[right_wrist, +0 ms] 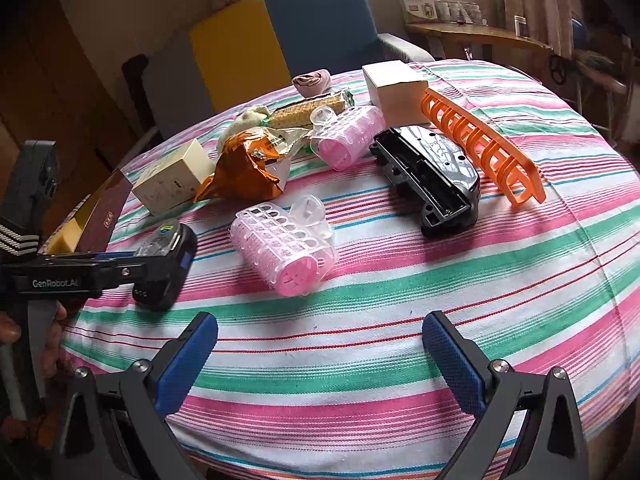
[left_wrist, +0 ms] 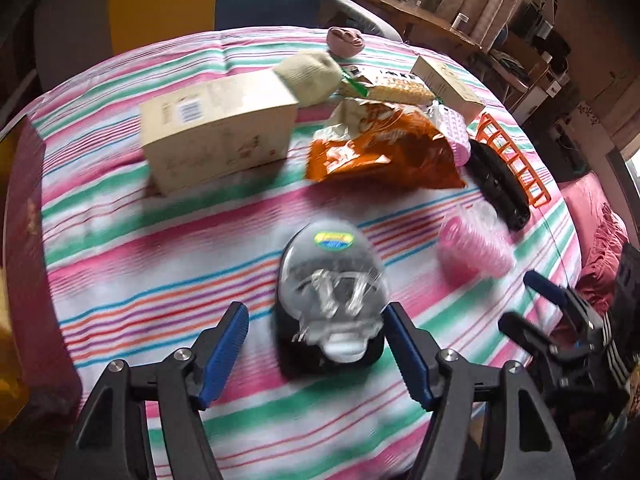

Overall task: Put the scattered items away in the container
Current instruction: 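Move both tools back toward the remaining items on the table, then grasp the black charger with the left tool while the right tool grasps pink rollers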

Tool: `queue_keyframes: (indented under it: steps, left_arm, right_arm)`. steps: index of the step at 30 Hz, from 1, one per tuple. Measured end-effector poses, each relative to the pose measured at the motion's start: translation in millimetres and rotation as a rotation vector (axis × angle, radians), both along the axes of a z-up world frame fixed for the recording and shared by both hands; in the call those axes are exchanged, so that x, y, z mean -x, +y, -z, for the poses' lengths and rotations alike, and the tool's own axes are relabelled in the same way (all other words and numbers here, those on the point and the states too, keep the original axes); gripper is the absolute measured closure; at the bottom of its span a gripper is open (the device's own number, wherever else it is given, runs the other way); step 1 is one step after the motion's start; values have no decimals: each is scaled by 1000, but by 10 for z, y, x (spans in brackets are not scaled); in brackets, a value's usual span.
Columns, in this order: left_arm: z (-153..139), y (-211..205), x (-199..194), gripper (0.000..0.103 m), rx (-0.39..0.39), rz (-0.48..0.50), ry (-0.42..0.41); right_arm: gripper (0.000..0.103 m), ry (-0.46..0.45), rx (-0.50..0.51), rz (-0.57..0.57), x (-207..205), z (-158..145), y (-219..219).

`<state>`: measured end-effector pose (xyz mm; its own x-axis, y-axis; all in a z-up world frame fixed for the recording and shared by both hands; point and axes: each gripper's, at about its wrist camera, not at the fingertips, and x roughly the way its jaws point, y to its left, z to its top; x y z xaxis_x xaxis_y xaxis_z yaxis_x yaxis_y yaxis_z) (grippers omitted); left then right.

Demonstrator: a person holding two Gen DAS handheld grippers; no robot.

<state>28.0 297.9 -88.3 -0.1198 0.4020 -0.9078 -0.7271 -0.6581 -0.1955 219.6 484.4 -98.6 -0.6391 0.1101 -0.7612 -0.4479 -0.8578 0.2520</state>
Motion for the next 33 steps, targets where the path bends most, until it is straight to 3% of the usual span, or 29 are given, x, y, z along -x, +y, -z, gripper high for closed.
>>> queue_keyframes:
  steps: [6,9,11,16,20,28,31,33]
  left_arm:
    - [-48,-321,-12,32,-84,9,-2]
    - [-88,-355,-66,32,-112,26,21]
    - [-122,-363,-103,32,-130,39,31]
    - [-163,-361,-134,30,-157,45,59]
    - [-194,-371,-128,30,-174,45,74]
    - [-197,-403,-129,30,-189,66,67]
    - [-193,-365,-152,30,-185,87,68]
    - [-195,-332,-173,30,-179,106,76]
  right_arm:
    - [0,-76,-87,-4,91,22,-181]
    - [1,-69,-101,6,105,-39,-187]
    - [10,-63,-109,12,114,-81,-190]
    - [13,-53,-127,19,154,-180,-194]
    - [30,-71,-124,-10,297,-158,-140]
    - [31,-109,-117,-68,588,-108,-28]
    - [48,-120,-119,-83,679,-77,-36]
    - [48,-121,-121,-90,692,-81,-64]
